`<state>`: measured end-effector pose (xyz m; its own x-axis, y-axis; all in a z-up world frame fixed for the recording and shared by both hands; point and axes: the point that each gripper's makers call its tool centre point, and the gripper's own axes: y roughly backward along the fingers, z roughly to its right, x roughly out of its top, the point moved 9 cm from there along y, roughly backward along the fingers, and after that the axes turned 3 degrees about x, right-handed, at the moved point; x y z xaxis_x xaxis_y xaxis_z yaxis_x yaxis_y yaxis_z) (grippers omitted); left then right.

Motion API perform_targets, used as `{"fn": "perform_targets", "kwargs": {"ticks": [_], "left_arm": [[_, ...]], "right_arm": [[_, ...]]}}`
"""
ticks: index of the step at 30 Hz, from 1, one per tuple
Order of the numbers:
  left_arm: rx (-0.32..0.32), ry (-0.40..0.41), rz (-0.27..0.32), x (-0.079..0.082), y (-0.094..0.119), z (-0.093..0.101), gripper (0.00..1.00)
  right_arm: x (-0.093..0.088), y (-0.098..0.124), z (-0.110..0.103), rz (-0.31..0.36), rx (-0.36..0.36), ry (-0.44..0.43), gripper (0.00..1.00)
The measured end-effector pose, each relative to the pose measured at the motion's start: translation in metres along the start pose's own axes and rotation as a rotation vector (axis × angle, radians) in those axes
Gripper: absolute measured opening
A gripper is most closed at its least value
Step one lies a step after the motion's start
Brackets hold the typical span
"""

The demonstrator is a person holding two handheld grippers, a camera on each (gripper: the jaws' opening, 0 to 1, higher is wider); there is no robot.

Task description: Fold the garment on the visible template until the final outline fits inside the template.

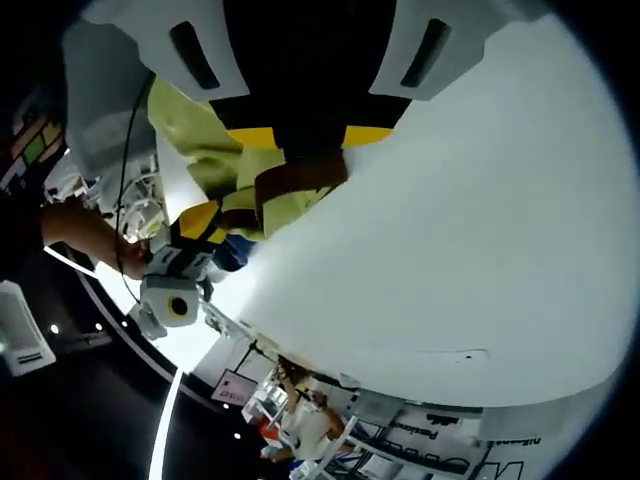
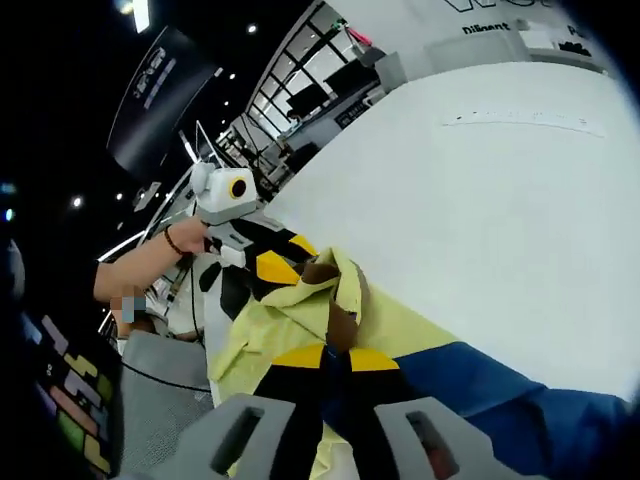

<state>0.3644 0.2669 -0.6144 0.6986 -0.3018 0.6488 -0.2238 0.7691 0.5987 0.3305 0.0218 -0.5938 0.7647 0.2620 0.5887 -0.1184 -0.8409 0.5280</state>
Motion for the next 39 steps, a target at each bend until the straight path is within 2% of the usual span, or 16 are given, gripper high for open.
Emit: {"fn": "perform_targets", "kwargs": {"ticks": [4, 6, 7, 8, 11, 14, 19, 25, 27, 30, 33, 35, 36, 39], "left_arm": [[-0.009, -0.003, 0.025, 0.0, 0.005, 0.001, 0.05], [-0.001, -0.03, 0.037, 0.002, 0.007, 0.002, 0.05], [0.008, -0.103, 0.055, 0.006, 0.011, 0.002, 0.04], [0.007, -0.127, 0.062, 0.007, 0.012, 0.003, 0.04], [0.019, -0.139, 0.08, 0.01, 0.016, 0.003, 0.03], [0.069, -0.166, 0.112, 0.018, 0.02, -0.002, 0.02], [0.139, -0.256, 0.173, 0.033, 0.027, -0.004, 0.02], [0.203, -0.325, 0.188, 0.044, 0.027, -0.009, 0.02], [0.22, -0.346, 0.196, 0.046, 0.028, -0.009, 0.02], [0.281, -0.405, 0.23, 0.056, 0.028, -0.012, 0.02], [0.319, -0.421, 0.255, 0.064, 0.025, -0.013, 0.02], [0.364, -0.511, 0.245, 0.068, 0.025, -0.01, 0.02], [0.391, -0.576, 0.239, 0.07, 0.023, -0.006, 0.03], [0.453, -0.622, 0.228, 0.072, 0.019, -0.007, 0.03]], "right_arm": [[0.003, 0.002, -0.001, 0.002, -0.018, 0.038, 0.0], [0.005, 0.003, -0.002, 0.003, -0.031, 0.068, 0.0], [0.007, 0.005, -0.003, 0.005, -0.04, 0.093, 0.0], [0.009, 0.005, -0.003, 0.01, -0.046, 0.106, 0.0], [0.011, 0.004, -0.002, 0.029, -0.046, 0.101, 0.0], [0.019, 0.006, 0.002, 0.056, -0.103, 0.135, 0.0], [0.031, 0.009, 0.002, 0.072, -0.151, 0.204, 0.0], [0.049, 0.009, 0.008, 0.109, -0.219, 0.257, 0.0], [0.055, 0.01, 0.01, 0.117, -0.261, 0.297, 0.0], [0.062, 0.011, 0.012, 0.128, -0.307, 0.329, 0.0], [0.069, 0.012, 0.016, 0.132, -0.375, 0.377, 0.0], [0.072, 0.012, 0.016, 0.138, -0.397, 0.389, 0.0], [0.075, 0.013, 0.016, 0.152, -0.44, 0.414, 0.0], [0.079, 0.012, 0.019, 0.115, -0.497, 0.513, 0.0]]}}
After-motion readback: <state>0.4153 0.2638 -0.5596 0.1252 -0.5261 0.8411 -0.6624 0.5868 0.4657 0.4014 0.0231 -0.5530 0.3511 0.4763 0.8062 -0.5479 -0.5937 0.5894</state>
